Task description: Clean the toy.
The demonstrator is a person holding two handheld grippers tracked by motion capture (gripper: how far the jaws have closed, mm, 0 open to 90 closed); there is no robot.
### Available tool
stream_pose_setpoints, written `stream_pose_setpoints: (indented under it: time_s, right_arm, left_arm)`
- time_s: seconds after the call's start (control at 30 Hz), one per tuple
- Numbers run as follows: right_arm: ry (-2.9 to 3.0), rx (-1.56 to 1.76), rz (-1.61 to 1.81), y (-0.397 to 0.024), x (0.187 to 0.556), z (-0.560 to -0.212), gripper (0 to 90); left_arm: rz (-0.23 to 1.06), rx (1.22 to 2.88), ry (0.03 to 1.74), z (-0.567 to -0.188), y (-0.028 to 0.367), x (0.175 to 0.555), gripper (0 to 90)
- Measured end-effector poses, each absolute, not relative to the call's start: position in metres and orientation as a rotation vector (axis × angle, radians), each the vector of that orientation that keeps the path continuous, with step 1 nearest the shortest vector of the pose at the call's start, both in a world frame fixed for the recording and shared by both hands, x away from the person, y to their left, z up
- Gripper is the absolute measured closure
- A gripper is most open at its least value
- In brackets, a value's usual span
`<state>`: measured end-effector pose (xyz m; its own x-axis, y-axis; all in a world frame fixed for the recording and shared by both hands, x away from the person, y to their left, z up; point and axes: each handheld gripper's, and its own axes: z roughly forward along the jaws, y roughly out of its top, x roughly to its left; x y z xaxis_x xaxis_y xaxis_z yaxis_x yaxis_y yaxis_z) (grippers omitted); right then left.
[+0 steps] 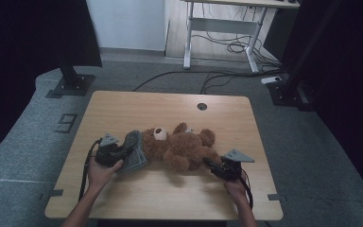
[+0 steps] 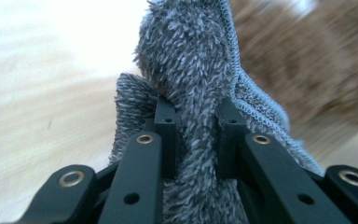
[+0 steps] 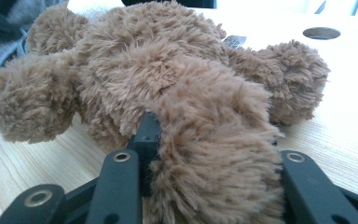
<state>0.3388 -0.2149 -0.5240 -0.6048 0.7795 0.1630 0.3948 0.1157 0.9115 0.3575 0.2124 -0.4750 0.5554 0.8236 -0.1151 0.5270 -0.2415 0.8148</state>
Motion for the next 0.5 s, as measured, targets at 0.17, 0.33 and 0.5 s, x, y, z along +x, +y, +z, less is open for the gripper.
stream_pose_setpoints:
  time_s: [0.17,0.33,0.5]
  right_arm:
    - [2.045,1.142,1.493,-0.215,0.339,-0.524,59.4]
    - [2.048,1.129,1.486,-0.215,0.338,-0.524,59.2]
    - [2.054,1.107,1.469,-0.214,0.337,-0.523,59.0]
  left_arm:
    - [0.451,1.934,0.994,-0.443,0.177,0.373,74.9]
    - [0.445,1.951,0.97,-0.429,0.149,0.398,74.5]
    - [0.35,2.026,0.984,-0.432,0.135,0.423,72.9]
